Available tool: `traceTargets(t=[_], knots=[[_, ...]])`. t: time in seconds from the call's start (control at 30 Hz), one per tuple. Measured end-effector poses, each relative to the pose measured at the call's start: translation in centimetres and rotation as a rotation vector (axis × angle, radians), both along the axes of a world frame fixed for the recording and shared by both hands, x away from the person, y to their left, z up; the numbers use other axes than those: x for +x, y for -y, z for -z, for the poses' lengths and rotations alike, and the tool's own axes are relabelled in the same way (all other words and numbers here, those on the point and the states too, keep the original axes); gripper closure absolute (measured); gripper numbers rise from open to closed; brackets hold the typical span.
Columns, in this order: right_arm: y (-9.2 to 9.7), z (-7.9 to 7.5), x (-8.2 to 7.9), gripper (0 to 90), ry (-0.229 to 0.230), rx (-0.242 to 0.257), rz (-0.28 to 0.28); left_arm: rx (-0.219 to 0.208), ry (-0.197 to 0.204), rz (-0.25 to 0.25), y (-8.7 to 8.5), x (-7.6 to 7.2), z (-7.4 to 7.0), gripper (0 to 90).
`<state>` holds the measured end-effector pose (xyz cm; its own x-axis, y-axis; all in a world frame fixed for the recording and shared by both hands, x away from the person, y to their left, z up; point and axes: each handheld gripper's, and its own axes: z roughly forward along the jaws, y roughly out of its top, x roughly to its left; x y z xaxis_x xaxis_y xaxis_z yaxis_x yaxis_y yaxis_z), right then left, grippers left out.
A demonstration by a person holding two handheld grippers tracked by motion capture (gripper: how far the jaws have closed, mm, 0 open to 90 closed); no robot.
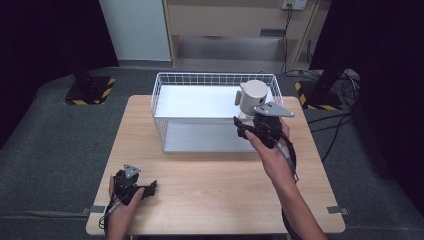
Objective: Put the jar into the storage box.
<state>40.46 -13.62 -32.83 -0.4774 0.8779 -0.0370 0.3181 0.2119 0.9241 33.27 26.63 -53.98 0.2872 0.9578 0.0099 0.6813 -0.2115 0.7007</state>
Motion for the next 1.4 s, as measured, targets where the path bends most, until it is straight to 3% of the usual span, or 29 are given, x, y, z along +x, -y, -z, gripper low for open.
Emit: traceTargets(t=[0.63,1.4], knots=[[0.0,-1.5,1.8,31.4,0.004,0.014,0.018,-0.001,0.001,0.0,0.0,0.0,0.0,0.0],[-0.5,-2.1,5.8,31.4,-0.004,0.015,0.04,0.0,0.001,0.0,0.0,0.0,0.0,0.0]])
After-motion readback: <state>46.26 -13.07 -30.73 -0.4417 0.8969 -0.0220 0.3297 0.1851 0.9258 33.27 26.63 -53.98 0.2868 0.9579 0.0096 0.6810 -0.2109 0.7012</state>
